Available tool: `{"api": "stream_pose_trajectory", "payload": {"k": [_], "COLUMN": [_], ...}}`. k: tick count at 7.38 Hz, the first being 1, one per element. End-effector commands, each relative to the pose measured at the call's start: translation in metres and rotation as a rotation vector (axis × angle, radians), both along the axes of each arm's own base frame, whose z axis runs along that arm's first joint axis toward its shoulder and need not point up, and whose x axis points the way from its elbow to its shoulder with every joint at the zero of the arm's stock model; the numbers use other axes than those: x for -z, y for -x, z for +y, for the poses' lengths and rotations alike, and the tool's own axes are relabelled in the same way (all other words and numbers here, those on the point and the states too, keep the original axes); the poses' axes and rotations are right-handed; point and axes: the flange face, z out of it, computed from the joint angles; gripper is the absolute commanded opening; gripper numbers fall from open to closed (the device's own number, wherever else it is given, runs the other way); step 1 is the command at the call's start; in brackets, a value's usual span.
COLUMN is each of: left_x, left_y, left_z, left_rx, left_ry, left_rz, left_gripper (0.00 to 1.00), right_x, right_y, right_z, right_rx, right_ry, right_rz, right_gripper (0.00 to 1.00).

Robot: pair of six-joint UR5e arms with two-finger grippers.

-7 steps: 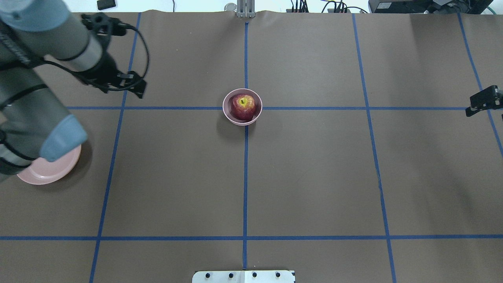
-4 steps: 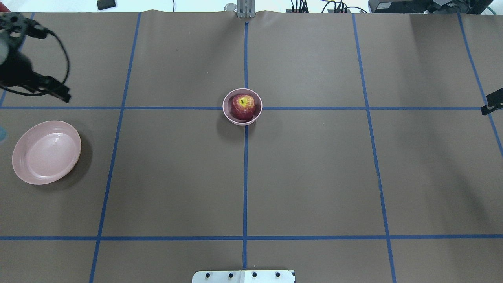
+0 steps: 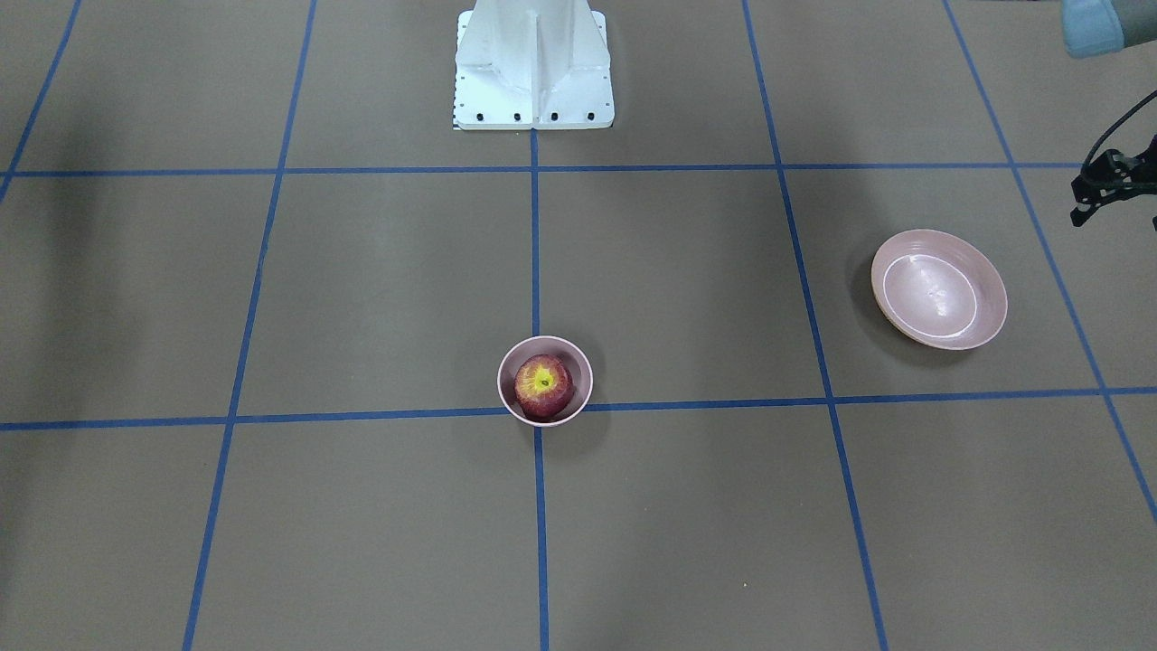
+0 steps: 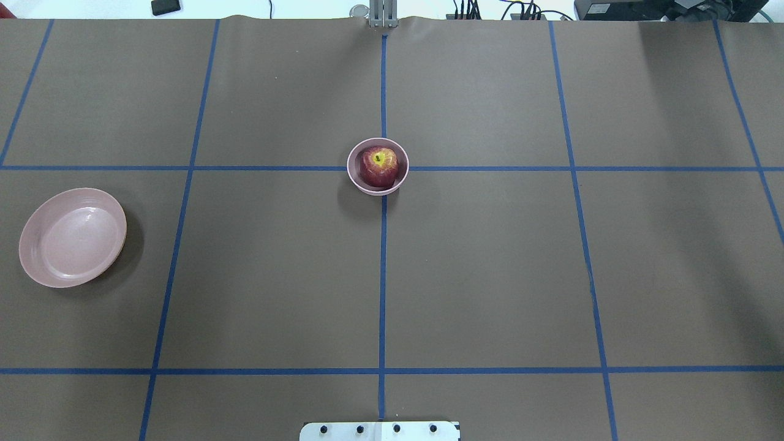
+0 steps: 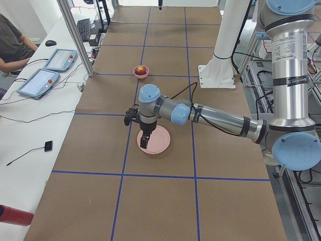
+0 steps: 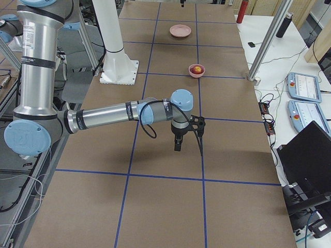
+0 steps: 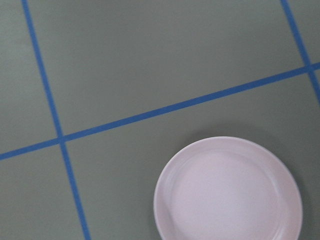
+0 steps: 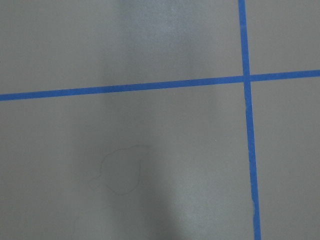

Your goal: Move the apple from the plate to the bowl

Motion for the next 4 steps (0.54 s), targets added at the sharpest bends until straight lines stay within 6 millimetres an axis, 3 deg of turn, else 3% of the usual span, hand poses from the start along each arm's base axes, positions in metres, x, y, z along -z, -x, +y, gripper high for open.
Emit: {"api": "stream_pose_trajectory", "payload": {"k": [1,2,4], "left_x": [0.0045,0.0115,0.0067], "left_y": [-0.0037,-0.0037,-0.0021], "left_z": [-0.0013,-0.0027,0.0004], "left_rx": [0.032,0.035,0.034], "left_ry": [0.053,0.036,0.043], "left_rz": [0.059,0.051,0.048], "left_gripper": [0.98,0.98,0.98], "right_x": [-0.0071,-0.0048,-0.0048], "right_y": [-0.0004,0.0005,0.0005], "right_z": [0.0054,0.0059,0.0059], "right_rx": [0.008,0.009,0.007], "right_ry": [0.010,0.014,0.015], "right_rz": [-0.001,-0.014,-0.014], "right_gripper": [1.00,1.00,1.00]}}
